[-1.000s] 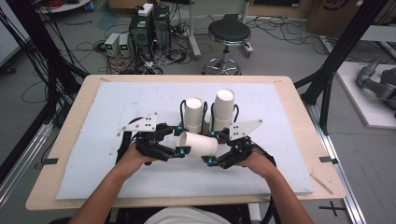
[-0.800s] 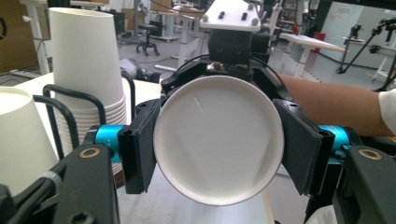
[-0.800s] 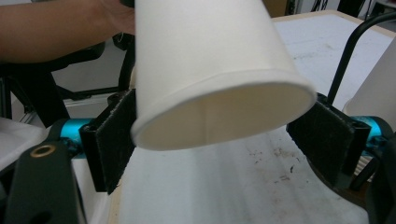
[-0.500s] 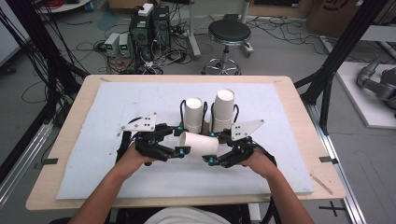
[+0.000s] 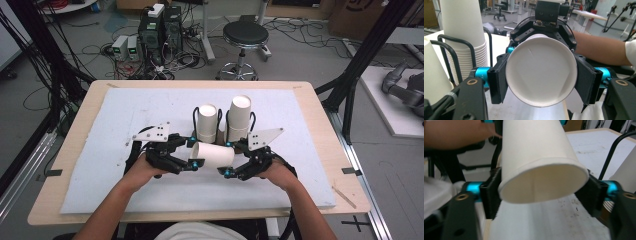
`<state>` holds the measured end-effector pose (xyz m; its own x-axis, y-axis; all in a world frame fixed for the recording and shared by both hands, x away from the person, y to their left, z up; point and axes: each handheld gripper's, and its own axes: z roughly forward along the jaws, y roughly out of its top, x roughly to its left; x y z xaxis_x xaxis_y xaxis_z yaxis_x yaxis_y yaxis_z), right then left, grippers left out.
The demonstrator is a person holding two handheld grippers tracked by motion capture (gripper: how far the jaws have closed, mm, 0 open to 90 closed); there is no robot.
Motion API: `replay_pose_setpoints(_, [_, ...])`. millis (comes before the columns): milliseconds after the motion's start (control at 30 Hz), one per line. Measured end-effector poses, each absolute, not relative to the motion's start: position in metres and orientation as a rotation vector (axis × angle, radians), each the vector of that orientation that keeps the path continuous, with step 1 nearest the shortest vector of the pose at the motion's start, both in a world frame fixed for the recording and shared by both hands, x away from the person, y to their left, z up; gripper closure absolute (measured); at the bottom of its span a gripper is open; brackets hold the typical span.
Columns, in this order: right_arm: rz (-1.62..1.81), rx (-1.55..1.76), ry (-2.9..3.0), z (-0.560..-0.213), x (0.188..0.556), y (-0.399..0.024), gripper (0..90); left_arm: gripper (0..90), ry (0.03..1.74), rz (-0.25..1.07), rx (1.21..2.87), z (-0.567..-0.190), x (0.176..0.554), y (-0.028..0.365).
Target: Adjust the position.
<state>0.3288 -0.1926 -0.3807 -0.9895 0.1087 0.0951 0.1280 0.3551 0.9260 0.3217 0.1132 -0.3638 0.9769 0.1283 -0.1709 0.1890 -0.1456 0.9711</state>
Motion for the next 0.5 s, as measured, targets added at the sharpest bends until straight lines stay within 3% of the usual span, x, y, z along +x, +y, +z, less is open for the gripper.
replay_pose_setpoints(67, [-1.770,-0.269,-2.545,-0.3815,0.3290,-0.1916,18.7,35.3,0.247,-0.055,1.706,-0.3646,0.3228,0.1147])
replay_pose_setpoints(267, [-1.779,-0.291,-2.542,-0.3826,0.3294,-0.1900,19.2,35.3,0.241,-0.064,1.688,-0.3648,0.3226,0.1148])
replay_pose_setpoints(500, [-1.825,-0.211,-2.544,-0.3782,0.3291,-0.1966,32.0,36.0,0.241,-0.070,1.694,-0.3664,0.3225,0.1138])
